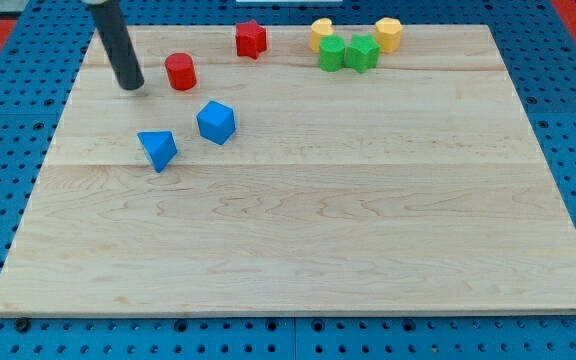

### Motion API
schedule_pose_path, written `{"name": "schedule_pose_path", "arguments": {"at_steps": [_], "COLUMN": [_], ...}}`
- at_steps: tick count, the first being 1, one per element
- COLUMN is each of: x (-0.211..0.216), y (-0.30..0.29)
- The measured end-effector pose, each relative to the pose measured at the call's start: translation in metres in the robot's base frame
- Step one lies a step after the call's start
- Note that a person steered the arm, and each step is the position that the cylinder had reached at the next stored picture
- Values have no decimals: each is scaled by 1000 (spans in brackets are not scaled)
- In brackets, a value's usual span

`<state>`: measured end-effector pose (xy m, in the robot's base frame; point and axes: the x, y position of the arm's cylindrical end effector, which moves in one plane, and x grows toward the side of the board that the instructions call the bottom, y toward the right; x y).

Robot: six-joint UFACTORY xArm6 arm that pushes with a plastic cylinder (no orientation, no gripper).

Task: Place your hand above the blue cube

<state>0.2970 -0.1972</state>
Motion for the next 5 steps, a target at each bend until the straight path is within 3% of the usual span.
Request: {"name": "schedule_pose_path", "arguments": {"at_steps": [2,4,5], "x": [-14,-15,30], "y": [114,54,50]}}
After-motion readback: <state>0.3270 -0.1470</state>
